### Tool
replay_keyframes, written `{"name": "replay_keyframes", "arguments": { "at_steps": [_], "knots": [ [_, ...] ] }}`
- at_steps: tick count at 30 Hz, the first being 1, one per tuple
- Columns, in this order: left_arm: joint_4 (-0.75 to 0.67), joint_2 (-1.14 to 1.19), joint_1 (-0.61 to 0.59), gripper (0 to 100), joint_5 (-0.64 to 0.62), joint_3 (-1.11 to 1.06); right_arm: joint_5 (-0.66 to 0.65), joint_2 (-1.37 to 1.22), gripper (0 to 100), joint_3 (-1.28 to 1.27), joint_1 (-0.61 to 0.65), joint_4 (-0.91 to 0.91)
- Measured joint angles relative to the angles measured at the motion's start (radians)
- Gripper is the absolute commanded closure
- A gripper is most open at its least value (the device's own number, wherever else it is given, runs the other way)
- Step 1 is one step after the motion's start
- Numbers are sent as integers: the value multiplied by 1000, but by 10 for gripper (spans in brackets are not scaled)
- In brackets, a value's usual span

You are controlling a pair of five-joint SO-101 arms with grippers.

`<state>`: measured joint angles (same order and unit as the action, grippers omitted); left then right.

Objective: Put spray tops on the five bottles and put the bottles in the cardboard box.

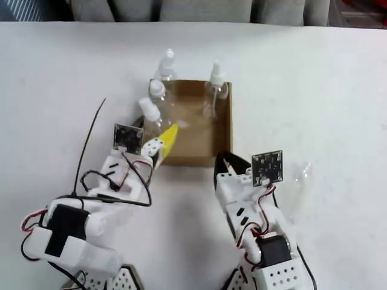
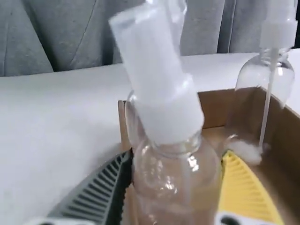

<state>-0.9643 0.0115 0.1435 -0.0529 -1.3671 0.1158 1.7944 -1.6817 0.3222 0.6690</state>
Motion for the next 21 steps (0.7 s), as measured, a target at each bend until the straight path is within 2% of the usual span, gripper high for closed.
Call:
{"name": "replay_keyframes", "arguments": {
  "at_steps": [15, 21],
  "knots": [
    [-41, -6, -3, 716, 0, -28, 0, 0, 984, 0, 0, 0],
    [-9, -213, -3, 715, 0, -140, -23, 0, 984, 0, 0, 0]
  ]
}}
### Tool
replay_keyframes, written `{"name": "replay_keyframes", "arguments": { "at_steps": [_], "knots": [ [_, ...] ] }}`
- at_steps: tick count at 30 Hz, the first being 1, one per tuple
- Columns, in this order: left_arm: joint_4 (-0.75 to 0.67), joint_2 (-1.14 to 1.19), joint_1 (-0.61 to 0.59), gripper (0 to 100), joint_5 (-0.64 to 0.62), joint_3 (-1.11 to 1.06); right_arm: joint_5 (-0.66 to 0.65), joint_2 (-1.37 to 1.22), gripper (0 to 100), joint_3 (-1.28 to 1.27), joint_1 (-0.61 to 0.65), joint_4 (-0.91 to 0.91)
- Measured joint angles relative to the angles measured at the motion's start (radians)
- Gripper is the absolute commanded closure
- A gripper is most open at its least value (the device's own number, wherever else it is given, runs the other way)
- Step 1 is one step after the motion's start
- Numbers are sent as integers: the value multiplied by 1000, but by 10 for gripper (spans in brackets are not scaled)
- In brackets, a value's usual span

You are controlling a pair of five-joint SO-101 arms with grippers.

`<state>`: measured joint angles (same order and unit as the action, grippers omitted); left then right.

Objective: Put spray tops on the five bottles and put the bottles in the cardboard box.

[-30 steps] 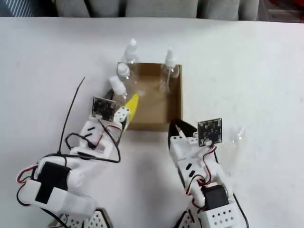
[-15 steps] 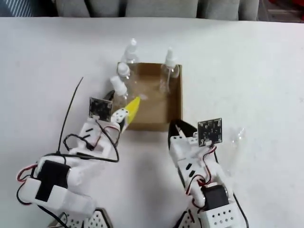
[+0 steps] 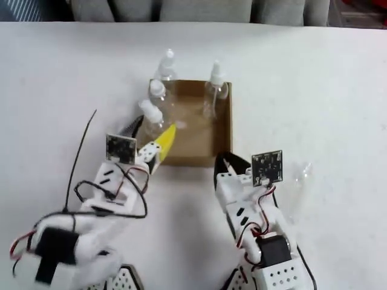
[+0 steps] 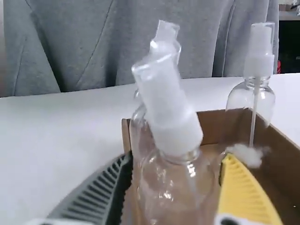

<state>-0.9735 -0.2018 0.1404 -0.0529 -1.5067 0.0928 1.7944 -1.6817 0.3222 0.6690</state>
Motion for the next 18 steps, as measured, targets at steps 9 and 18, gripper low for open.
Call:
{"name": "replay_keyframes", "arguments": {
  "at_steps": [9, 18],
  "knots": [
    [497, -365, 0, 717, 51, -5, -18, 0, 984, 0, -15, 5],
    [922, -727, 0, 718, 81, -86, -18, 0, 984, 0, -43, 26]
  ]
}}
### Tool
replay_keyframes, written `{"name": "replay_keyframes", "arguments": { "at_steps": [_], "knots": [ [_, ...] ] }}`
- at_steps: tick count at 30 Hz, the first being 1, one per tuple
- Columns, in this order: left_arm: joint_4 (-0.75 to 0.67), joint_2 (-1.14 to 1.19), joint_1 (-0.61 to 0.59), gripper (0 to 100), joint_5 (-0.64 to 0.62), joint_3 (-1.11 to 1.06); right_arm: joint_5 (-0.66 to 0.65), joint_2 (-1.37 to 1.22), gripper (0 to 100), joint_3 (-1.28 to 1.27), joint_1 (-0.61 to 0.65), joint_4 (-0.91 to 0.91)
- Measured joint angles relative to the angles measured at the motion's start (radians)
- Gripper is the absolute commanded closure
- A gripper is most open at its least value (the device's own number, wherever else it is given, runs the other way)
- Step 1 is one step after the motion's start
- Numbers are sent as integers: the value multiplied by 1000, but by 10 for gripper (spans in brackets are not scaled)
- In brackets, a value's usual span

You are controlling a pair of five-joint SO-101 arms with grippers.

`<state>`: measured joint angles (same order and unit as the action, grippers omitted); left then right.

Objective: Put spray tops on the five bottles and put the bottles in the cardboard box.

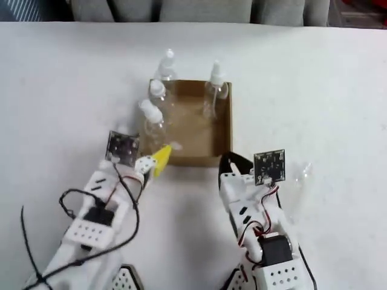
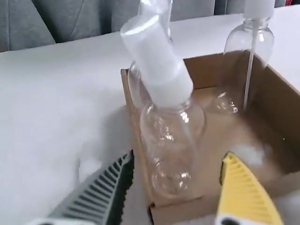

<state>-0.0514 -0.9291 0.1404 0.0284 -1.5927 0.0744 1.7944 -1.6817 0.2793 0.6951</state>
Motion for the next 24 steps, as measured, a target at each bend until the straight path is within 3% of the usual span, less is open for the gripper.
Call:
{"name": "replay_keyframes", "arguments": {
  "at_steps": [6, 16, 20, 24],
  "knots": [
    [173, -287, -11, 718, 72, -101, 0, 0, 984, 0, -11, 0],
    [644, -829, -114, 718, 64, -106, 0, 0, 984, 0, -84, 0],
    [776, -875, -126, 718, 5, -100, -12, 0, 984, 0, -150, 0],
    [858, -875, -129, 718, -6, -100, -106, 0, 984, 0, -267, 0]
  ]
}}
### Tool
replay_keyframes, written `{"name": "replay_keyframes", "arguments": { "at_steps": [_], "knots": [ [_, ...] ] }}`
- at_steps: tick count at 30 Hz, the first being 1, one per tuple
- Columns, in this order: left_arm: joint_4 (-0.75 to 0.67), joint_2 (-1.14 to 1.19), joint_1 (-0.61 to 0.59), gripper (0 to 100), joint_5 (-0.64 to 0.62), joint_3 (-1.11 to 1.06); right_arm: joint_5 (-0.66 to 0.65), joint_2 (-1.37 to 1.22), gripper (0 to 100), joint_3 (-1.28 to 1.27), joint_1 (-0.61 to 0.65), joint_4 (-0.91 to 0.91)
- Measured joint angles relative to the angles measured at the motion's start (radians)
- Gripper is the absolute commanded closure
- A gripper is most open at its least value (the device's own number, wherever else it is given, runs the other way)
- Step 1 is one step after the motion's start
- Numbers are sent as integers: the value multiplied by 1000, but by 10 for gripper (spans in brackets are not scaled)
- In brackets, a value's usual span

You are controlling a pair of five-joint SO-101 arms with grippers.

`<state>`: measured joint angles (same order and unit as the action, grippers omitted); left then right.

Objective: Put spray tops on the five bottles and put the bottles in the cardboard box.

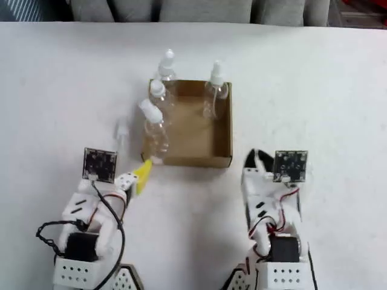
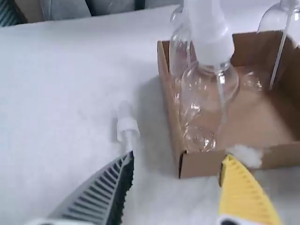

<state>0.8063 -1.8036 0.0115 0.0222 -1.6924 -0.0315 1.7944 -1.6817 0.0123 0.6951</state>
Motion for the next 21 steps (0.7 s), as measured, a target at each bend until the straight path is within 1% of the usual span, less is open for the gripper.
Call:
{"name": "replay_keyframes", "arguments": {
  "at_steps": [6, 9, 11, 13, 16, 17, 21],
  "knots": [
    [126, -2, 0, 718, -2, 0, -34, 0, 983, 0, -169, 0],
    [173, -2, 0, 729, -2, -5, -35, 0, 983, 0, -227, -60],
    [192, -2, -14, 778, -2, -5, -35, 0, 983, 0, -252, -103],
    [198, -2, -52, 854, -2, -5, -35, 0, 984, 23, -261, -106],
    [198, -2, -92, 980, -2, -5, -35, 0, 984, 106, -261, -41],
    [198, -2, -103, 982, -2, -5, -35, 0, 984, 152, -261, -5],
    [201, -2, -129, 930, -2, -5, -54, 2, 983, 373, -261, 150]
  ]
}}
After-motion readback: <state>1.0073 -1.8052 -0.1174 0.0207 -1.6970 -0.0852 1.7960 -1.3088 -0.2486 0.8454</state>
